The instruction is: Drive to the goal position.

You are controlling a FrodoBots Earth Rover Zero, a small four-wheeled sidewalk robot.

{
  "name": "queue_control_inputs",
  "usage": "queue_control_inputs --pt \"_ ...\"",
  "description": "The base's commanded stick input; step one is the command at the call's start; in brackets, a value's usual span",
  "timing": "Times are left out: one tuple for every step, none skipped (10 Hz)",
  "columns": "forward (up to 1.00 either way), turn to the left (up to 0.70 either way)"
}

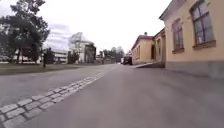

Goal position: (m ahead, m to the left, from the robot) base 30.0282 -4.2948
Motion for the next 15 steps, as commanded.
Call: queue_control_inputs --pt "0.85 0.0" --pt "0.85 0.0" --pt "0.85 0.0" --pt "0.85 0.0" --pt "0.85 0.0" --pt "0.85 0.0" --pt "0.85 0.0" --pt "0.85 0.0" --pt "0.85 0.0" --pt "0.85 0.0" --pt "0.85 0.0" --pt "0.85 0.0" --pt "0.85 0.0" --pt "0.85 0.0" --pt "0.85 0.0"
